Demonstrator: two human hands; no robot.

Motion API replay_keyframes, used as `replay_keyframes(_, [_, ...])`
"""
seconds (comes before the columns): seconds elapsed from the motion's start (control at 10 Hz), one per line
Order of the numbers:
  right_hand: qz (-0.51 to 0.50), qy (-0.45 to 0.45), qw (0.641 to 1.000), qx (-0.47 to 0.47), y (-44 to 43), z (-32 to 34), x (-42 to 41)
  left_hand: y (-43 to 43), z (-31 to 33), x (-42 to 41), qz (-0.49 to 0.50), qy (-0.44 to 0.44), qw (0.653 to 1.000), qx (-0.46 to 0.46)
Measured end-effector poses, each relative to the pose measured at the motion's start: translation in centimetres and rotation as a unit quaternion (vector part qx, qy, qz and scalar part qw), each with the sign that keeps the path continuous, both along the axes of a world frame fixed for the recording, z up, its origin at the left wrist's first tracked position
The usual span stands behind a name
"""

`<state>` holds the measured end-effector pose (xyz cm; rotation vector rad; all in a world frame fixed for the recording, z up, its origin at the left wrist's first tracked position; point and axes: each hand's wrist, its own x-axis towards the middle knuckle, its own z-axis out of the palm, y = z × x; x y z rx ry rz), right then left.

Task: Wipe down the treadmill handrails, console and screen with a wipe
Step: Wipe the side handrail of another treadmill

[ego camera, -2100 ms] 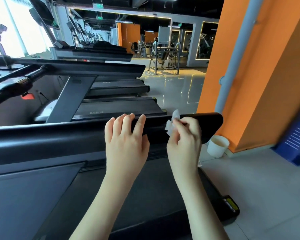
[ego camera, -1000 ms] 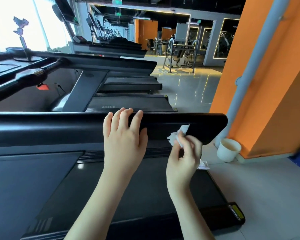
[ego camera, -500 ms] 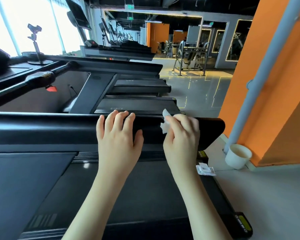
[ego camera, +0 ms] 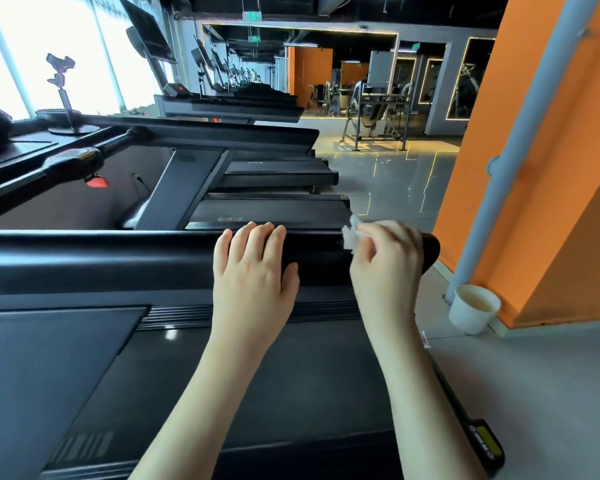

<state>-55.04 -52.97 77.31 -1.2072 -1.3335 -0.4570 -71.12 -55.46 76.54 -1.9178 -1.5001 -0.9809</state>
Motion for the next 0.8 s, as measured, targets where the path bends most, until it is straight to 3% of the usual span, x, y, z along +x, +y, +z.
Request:
replay_keyframes(0.1, [-0.035, 0.046, 0.998, 0.015, -0.9, -1.3, -0.3, 0.0, -0.1, 0.0, -0.001, -0.005, 1.0, 0.004])
replay_keyframes(0.3, [0.048, 0.014, 0.999, 0.018, -2.0, -3.1, -1.7, 0.1, -0.1, 0.0, -0.006, -0.007, 1.0, 0.01])
replay_keyframes(0.5, [0.004, 0.098, 0.994, 0.044, -1.8, -4.4, -0.6, -0.1, -0.1, 0.2, -0.005, -0.009, 1.0, 0.013])
replay_keyframes(0.7, [0.028, 0.001, 0.999, 0.038, -2.4, -7.1, -1.9, -0.1, -0.2, 0.2, -0.007, -0.006, 1.0, 0.013])
replay_keyframes(0.8, [0.01, 0.064, 0.996, 0.054, -1.7, -7.3, -0.5, -0.1, -0.2, 0.2, -0.007, -0.005, 1.0, 0.014])
